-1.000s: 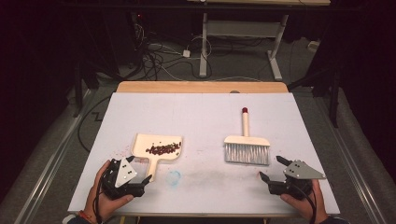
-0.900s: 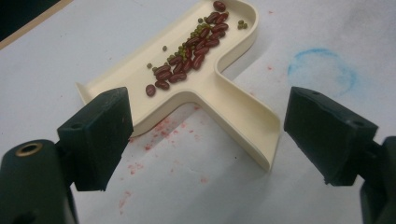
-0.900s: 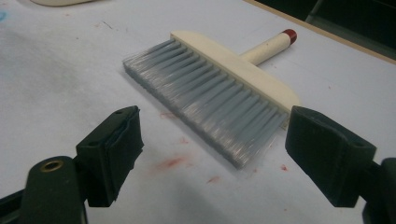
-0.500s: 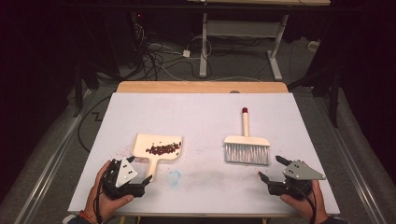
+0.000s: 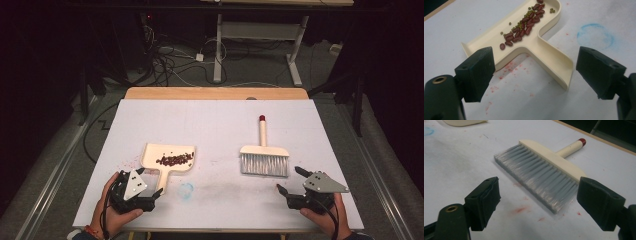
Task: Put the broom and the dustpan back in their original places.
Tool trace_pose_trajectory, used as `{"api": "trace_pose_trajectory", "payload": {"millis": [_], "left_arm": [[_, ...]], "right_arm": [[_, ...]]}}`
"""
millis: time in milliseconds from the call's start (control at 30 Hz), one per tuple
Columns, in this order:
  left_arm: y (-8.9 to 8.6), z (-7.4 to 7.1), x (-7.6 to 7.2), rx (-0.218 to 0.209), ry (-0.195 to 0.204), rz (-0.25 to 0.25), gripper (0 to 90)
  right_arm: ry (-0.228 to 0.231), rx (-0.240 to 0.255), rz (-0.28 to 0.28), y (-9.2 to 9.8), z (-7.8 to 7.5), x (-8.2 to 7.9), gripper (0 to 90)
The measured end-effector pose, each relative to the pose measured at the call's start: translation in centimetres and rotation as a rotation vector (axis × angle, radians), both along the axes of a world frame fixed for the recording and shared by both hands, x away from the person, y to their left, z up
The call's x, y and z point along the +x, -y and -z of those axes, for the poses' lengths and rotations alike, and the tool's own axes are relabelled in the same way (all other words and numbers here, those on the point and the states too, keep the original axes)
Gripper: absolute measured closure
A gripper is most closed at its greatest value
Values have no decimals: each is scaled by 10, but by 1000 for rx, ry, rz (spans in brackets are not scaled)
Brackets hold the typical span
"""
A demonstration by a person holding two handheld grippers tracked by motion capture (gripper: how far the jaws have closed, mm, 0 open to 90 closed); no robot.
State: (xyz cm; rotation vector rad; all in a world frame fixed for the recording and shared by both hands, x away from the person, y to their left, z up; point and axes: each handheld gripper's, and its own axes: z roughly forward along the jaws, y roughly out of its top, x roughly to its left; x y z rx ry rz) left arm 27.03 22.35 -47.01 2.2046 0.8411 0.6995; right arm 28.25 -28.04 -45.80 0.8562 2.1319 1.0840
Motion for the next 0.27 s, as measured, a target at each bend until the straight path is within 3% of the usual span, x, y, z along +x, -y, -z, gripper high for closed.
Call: {"api": "trace_pose_trajectory", "payload": {"millis": [267], "left_arm": [[2,1,4,-1,-6,2,153]], "right_arm": [[-6,11,-10,2,0,0,186]]}}
